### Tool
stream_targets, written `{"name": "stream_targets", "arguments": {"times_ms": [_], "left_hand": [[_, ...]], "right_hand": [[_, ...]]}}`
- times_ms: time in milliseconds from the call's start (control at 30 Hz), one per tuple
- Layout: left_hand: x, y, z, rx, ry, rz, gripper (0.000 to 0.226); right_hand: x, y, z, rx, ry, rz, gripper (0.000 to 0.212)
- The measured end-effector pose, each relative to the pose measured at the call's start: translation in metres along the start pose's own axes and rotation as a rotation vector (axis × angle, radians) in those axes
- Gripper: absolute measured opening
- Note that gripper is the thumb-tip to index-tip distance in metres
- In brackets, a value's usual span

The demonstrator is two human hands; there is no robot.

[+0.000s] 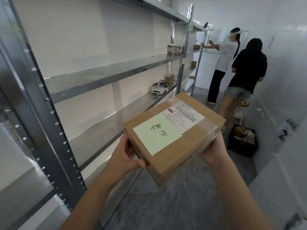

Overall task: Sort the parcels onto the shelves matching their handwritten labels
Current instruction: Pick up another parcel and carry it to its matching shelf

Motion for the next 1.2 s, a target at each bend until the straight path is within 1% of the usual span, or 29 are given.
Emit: {"name": "stream_targets", "arguments": {"times_ms": [100,133,200,267,300,367,433,467,533,600,633,667,700,733,800,833,867,900,933,1000,1067,1100,1200], "left_hand": [[-0.015,-0.002,-0.003,-0.003,0.074,-0.077,0.121],[-0.021,-0.002,-0.004,-0.006,0.103,-0.094,0.124],[-0.030,-0.003,-0.006,-0.013,0.172,-0.120,0.126],[-0.037,-0.002,-0.009,-0.027,0.253,-0.129,0.124],[-0.038,-0.002,-0.010,-0.038,0.296,-0.129,0.121],[-0.040,-0.001,-0.011,-0.054,0.377,-0.119,0.110],[-0.044,0.002,-0.014,-0.079,0.435,-0.100,0.104],[-0.047,0.004,-0.015,-0.093,0.452,-0.096,0.103],[-0.050,0.005,-0.017,-0.109,0.474,-0.099,0.102],[-0.048,0.004,-0.020,-0.119,0.455,-0.088,0.101],[-0.048,0.004,-0.023,-0.111,0.410,-0.061,0.094],[-0.048,0.006,-0.027,-0.102,0.347,-0.031,0.083],[-0.048,0.008,-0.033,-0.093,0.285,-0.004,0.072],[-0.048,0.011,-0.037,-0.070,0.242,-0.001,0.069],[-0.047,0.018,-0.044,-0.010,0.227,-0.015,0.083],[-0.045,0.018,-0.043,-0.014,0.227,-0.010,0.091],[-0.044,0.022,-0.038,-0.021,0.262,-0.043,0.099],[-0.040,0.022,-0.029,-0.006,0.319,-0.126,0.106],[-0.039,0.025,-0.023,0.040,0.354,-0.207,0.110],[-0.036,0.031,-0.018,0.072,0.353,-0.322,0.102],[-0.031,0.026,-0.018,0.050,0.265,-0.243,0.096],[-0.028,0.021,-0.021,0.047,0.222,-0.199,0.088],[-0.019,0.016,-0.019,0.102,0.231,-0.203,0.062]], "right_hand": [[-0.016,-0.003,0.008,0.078,0.176,-0.019,0.026],[-0.024,-0.006,0.009,0.108,0.217,-0.049,0.026],[-0.043,-0.014,0.003,0.186,0.230,-0.131,0.026],[-0.058,-0.016,-0.005,0.292,0.193,-0.237,0.016],[-0.062,-0.013,-0.007,0.338,0.166,-0.282,0.015],[-0.066,-0.005,-0.015,0.398,0.047,-0.382,0.031],[-0.066,0.007,-0.021,0.392,-0.108,-0.493,0.048],[-0.066,0.012,-0.022,0.381,-0.157,-0.514,0.052],[-0.069,0.013,-0.035,0.315,-0.178,-0.458,0.051],[-0.069,0.011,-0.048,0.140,-0.135,-0.292,0.043],[-0.066,0.010,-0.051,0.063,-0.140,-0.211,0.037],[-0.065,0.006,-0.056,0.009,-0.161,-0.138,0.036],[-0.062,0.005,-0.056,-0.029,-0.171,-0.101,0.038],[-0.060,0.004,-0.059,-0.051,-0.164,-0.078,0.040],[-0.057,0.006,-0.060,-0.050,-0.142,-0.050,0.040],[-0.055,0.007,-0.059,-0.051,-0.146,-0.033,0.039],[-0.053,0.009,-0.060,-0.054,-0.137,-0.021,0.039],[-0.052,0.009,-0.061,-0.053,-0.127,-0.013,0.037],[-0.053,0.009,-0.063,-0.052,-0.134,-0.007,0.034],[-0.053,0.008,-0.066,-0.059,-0.155,0.006,0.034],[-0.053,0.007,-0.071,-0.050,-0.166,0.025,0.032],[-0.053,0.008,-0.071,-0.048,-0.166,0.033,0.032],[-0.052,0.008,-0.074,-0.037,-0.093,0.041,0.041]]}}
Point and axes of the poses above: each hand's wrist, its own z-axis towards the middle knuckle, its own x-axis out of the back of the hand, y = z × x, the point moved 1 cm from there along z, towards the middle knuckle, and after that the axes turned 9 degrees about x, right-handed, at the moved point
